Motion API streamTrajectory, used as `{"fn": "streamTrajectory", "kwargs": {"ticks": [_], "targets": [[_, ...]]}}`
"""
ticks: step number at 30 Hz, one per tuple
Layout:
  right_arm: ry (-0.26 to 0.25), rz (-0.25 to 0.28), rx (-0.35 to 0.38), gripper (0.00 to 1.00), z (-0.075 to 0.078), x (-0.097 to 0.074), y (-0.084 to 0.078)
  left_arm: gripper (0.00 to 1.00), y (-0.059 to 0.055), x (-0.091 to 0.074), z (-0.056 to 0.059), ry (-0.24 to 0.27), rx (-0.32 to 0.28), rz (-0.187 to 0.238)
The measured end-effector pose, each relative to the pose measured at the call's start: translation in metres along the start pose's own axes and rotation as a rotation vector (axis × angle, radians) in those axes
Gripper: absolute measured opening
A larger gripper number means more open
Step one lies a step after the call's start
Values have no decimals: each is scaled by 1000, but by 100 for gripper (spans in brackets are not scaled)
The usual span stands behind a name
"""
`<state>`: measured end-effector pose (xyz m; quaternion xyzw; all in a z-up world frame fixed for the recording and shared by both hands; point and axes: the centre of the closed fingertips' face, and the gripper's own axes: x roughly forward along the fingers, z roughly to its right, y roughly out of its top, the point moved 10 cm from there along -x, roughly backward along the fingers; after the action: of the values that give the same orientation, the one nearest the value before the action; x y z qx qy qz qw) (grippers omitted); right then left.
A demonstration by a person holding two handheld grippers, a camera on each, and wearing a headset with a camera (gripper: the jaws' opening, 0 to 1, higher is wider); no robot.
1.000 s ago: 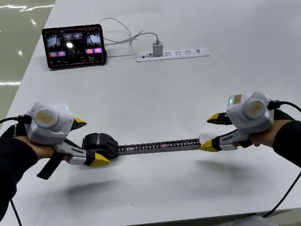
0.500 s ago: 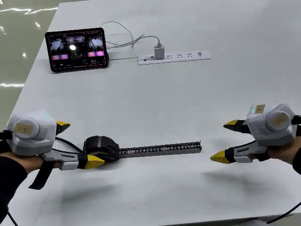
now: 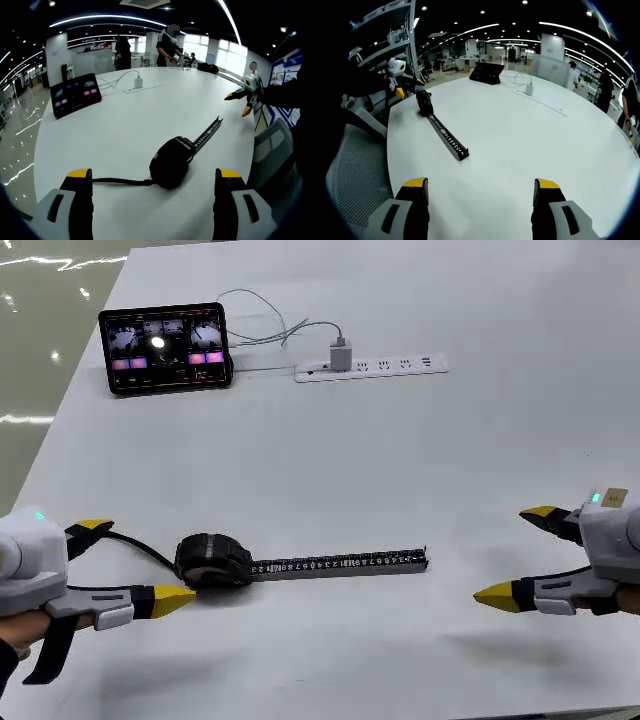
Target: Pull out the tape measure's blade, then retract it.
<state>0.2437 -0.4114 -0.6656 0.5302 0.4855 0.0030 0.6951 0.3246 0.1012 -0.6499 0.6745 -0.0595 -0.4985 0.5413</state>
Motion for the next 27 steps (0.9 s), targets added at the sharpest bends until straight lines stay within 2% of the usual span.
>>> {"fn": "streamTrajectory", "kwargs": {"ticks": [3,7,10,17,22,27], "targets": [[-25,11,4,81,-1,-8,-4,99,-4,-3,-1,19,5,-9],[-56,19,15,88,0,-16,-10,99,-7,-7,-3,36,-1,3],[-82,15,7,89,2,-24,-13,99,-8,-8,-3,43,3,-3],[-106,16,37,91,1,-38,-20,99,-11,-13,0,46,4,17],[-130,22,34,99,0,-43,-31,99,-14,-16,2,59,25,11],[-112,12,39,99,-3,-46,-40,99,-19,-18,4,64,33,4]]}}
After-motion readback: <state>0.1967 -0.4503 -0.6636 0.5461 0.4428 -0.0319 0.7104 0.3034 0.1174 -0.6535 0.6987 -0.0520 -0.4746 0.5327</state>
